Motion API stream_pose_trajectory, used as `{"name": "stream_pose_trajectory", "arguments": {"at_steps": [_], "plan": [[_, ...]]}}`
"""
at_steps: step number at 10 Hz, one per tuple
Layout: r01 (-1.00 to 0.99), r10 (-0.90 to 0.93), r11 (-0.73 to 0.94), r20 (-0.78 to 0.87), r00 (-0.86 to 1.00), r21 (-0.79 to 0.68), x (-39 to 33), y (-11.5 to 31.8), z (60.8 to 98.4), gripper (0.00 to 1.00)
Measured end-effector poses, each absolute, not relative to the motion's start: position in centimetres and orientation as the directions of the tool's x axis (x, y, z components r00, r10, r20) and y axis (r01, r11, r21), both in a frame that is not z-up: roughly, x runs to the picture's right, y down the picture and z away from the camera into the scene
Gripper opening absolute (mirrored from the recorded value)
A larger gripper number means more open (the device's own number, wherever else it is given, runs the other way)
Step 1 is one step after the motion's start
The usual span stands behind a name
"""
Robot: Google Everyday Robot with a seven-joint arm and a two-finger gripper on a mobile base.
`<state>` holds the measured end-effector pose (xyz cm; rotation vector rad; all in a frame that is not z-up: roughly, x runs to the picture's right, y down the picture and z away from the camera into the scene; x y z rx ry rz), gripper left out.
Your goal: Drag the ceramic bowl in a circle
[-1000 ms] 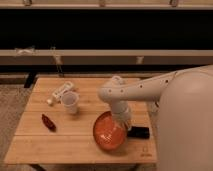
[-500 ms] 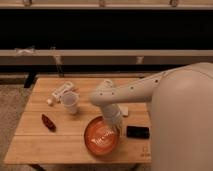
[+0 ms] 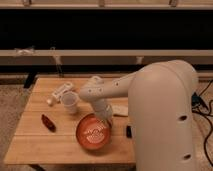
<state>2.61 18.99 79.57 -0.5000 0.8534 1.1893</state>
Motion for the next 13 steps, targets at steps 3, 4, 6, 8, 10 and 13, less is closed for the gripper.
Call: {"name": "stream_pose_trajectory", "arguments": {"at_steps": [3,4,6,8,10,13], "plan": [[-0.94,0.637,0.314,-0.764,0.101,0.137,4.5,15.3,82.0,0.0],[-0.939,0.652,0.308,-0.753,0.09,0.154,5.1,14.3,82.2,0.0],[-0.938,0.678,0.29,-0.733,0.059,0.192,6.4,13.1,82.0,0.0],[-0.931,0.697,0.272,-0.717,0.015,0.245,8.8,13.0,80.8,0.0],[-0.922,0.703,0.268,-0.712,-0.011,0.279,10.6,13.5,79.5,0.0],[-0.915,0.684,0.292,-0.729,-0.004,0.279,11.4,15.9,76.6,0.0]]}}
